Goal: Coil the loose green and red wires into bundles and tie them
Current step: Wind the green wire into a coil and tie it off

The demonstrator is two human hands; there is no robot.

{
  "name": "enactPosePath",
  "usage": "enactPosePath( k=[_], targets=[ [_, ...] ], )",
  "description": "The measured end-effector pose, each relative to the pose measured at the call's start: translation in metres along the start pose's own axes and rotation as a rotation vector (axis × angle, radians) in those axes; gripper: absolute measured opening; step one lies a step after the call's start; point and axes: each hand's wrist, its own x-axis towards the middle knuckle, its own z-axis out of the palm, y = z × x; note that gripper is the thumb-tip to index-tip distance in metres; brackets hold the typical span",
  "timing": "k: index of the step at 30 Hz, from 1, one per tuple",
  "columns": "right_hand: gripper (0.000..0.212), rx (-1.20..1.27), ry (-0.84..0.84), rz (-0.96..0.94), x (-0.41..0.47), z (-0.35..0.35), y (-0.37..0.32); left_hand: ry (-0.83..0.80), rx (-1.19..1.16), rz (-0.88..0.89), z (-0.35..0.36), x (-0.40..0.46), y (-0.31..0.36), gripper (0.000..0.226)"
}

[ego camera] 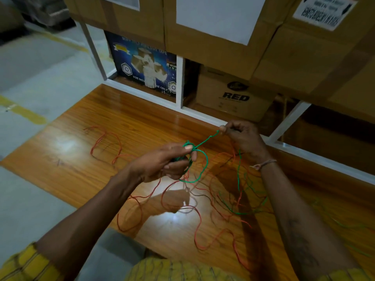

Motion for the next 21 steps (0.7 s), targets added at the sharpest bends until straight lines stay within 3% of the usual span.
enactPosePath(
  k=[4,8,11,13,16,21],
  targets=[
    [0.026,0.001,0.071,0.026,0.017,0.013,0.016,0.027,0.083,0.08,0.022,0.01,-0.011,0.031],
    [0.032,0.017,0.072,0.062,0.03,0.024,0.024,0.079,0.12,0.052,0.018,0.005,-0.005,0.034],
    [0.051,0.105,0.151,0.202,0.038,0.03,0.021,0.146,0.216,-0.004,0.016,0.002,-0.01,0.034],
    [0.063,-0.026,0.212,0.243,0.046,0.032,0.024,0.195,0.288,-0.019,0.023,0.002,-0.019,0.033],
    [0.054,-0.365,0.211,0.287,0.053,0.041,0.025,0.294,0.459,0.06,0.035,0.002,-0.024,0.035],
    [0.04,-0.415,0.235,0.26,0.063,0.061,0.026,0.322,0.577,0.152,0.041,-0.001,-0.023,0.037]
  ],
)
